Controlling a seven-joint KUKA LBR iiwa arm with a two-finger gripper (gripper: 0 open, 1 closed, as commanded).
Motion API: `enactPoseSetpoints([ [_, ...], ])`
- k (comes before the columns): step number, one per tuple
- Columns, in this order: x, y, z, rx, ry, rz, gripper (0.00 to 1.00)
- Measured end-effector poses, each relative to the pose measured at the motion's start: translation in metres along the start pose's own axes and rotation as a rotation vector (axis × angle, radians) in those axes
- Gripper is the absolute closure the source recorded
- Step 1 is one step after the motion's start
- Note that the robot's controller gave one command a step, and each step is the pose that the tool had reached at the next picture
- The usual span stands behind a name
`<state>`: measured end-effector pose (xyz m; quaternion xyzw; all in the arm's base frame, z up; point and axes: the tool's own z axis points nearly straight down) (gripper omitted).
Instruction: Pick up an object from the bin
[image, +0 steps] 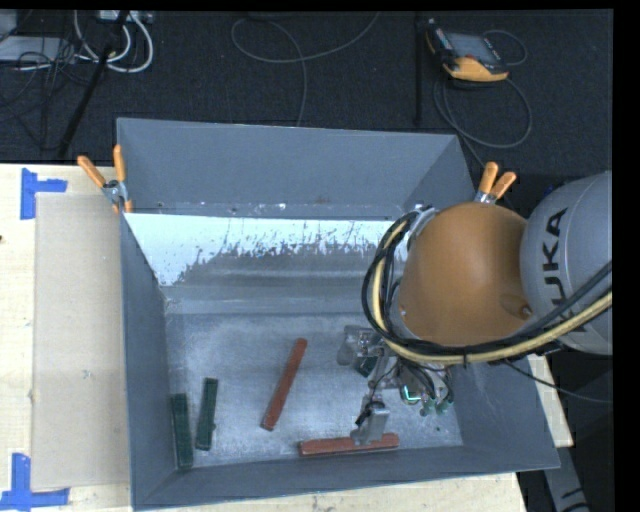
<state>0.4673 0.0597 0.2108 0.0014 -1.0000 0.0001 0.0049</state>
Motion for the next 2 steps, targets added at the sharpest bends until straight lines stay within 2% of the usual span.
enactPoseSetpoints([
  [1,-0.007,-0.053,0.141,-0.001,-0.022,-0.034,0.00],
  [2,-0.003,-0.048,0.110,-0.001,-0.011,0.039,0.00],
])
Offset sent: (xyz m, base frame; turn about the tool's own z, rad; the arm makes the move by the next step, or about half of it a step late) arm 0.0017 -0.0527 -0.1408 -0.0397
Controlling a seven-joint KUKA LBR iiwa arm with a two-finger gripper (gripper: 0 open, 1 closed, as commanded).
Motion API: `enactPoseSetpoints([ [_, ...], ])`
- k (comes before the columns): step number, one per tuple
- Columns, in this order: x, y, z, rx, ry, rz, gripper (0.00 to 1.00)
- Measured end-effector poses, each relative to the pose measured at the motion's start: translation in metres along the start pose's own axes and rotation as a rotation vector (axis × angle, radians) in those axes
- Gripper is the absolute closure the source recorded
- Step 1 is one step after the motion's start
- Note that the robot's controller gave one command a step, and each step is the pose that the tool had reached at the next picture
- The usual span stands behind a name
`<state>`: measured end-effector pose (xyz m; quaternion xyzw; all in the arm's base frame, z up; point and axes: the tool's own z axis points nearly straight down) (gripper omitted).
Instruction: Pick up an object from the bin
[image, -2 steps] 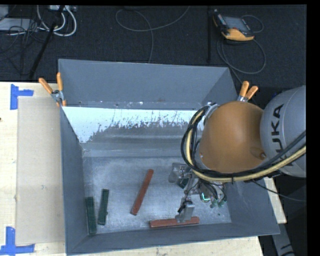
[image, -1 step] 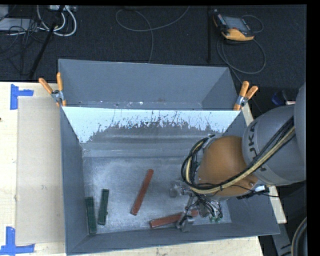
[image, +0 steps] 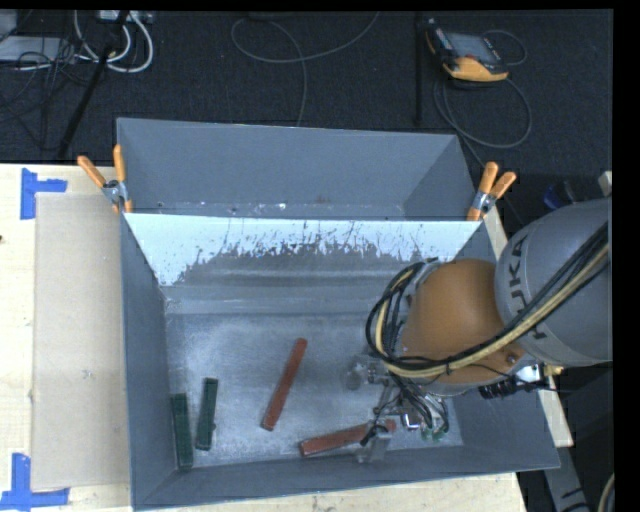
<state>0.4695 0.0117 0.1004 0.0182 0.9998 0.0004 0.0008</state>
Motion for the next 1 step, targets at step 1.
enactPoseSetpoints([
  [1,-0.0011,0.0012,-0.0035,0.001,0.003,0.129,0.00],
])
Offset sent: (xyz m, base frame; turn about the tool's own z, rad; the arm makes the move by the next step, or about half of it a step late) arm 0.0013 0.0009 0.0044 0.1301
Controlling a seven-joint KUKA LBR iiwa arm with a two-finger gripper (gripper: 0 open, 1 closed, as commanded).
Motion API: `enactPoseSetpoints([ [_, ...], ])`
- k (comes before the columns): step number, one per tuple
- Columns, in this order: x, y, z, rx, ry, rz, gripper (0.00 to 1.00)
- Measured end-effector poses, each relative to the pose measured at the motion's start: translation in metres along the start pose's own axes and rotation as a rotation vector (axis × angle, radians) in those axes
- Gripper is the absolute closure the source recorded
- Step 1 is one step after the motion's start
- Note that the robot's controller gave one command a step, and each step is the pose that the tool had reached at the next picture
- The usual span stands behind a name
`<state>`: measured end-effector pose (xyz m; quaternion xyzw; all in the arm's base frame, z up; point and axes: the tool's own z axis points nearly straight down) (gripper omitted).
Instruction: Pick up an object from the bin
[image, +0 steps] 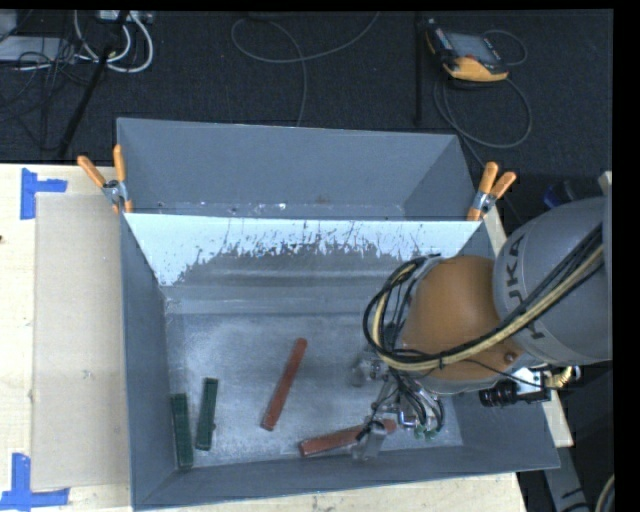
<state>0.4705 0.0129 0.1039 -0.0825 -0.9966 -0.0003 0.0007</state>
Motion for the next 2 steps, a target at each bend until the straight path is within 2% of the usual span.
enactPoseSetpoints([
  [1,0.0003,0.0070,0.0345,-0.002,-0.008,0.032,0.00],
  [2,-0.0020,0.0073,0.0334,-0.002,-0.009,0.034,0.00],
])
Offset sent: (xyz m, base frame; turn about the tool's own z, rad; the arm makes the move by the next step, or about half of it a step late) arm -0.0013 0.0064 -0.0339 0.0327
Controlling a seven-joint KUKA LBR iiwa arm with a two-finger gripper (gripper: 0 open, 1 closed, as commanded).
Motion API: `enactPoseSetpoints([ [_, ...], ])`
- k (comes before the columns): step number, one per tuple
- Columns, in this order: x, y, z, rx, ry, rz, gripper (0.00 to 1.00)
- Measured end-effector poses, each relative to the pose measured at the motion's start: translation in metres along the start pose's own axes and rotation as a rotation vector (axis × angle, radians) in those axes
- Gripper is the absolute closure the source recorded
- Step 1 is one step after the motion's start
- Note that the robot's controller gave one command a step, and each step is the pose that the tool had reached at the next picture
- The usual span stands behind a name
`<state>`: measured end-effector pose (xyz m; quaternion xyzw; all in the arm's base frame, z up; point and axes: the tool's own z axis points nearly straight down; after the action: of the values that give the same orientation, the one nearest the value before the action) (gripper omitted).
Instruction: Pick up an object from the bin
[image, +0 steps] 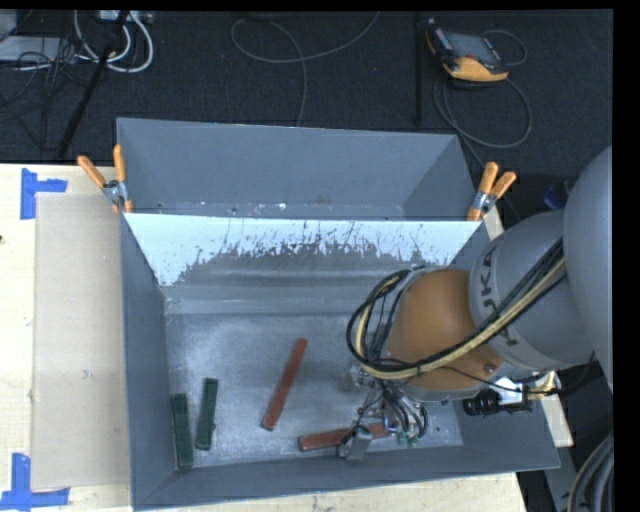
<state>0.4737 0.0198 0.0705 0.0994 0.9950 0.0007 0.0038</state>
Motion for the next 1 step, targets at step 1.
enactPoseSetpoints([
  [1,0.0023,-0.0003,0.0015,0.001,0.009,0.000,1.00],
])
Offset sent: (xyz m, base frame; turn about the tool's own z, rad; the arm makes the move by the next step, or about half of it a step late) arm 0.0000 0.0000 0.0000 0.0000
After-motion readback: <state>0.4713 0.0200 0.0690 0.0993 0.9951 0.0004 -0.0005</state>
